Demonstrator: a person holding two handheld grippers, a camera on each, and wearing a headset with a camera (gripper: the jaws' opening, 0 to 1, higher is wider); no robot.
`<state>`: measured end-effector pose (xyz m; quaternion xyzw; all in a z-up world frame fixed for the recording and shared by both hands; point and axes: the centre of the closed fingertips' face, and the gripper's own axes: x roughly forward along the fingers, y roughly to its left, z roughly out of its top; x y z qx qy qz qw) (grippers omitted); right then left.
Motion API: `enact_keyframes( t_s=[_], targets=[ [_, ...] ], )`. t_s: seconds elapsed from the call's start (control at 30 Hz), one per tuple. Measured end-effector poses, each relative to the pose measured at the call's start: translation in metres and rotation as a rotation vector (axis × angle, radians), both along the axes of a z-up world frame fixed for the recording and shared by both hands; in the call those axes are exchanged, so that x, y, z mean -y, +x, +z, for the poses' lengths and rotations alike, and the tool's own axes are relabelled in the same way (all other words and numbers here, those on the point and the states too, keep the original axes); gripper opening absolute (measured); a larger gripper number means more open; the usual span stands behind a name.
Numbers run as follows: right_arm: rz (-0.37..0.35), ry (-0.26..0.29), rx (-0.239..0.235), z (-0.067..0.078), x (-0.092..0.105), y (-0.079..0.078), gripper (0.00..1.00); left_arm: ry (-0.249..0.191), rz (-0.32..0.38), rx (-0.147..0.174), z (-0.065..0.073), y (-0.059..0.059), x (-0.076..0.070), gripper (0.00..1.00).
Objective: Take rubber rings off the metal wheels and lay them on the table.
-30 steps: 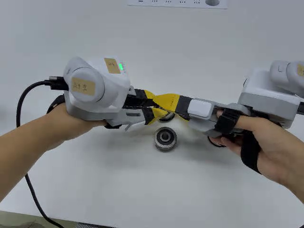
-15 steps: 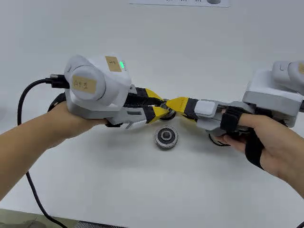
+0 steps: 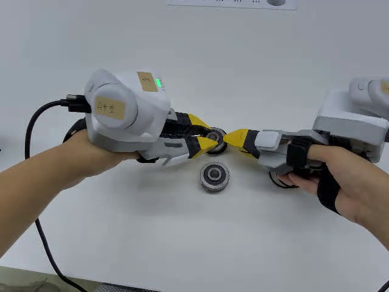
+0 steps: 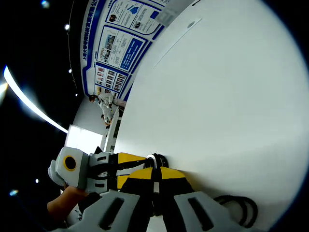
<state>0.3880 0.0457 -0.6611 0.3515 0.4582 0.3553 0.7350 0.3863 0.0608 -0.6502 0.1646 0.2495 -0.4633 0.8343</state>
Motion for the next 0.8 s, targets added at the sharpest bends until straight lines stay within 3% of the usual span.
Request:
enact_keyframes(
  t_s=[0.7,0.8],
  targets=[
    [-0.014,-0.009,-0.036,0.0014,0.0014,-0.0002,0.01,-0.004,0.003,-0.005,-0.0001,0.0002,-0.0007,0.12],
    [-0.007,-0.02,-0.021,0.0043,0.0002,-0.0014,0.0,-0.003,0.004,-0.004,0.0,0.0001,-0.0005,0.12]
  ],
)
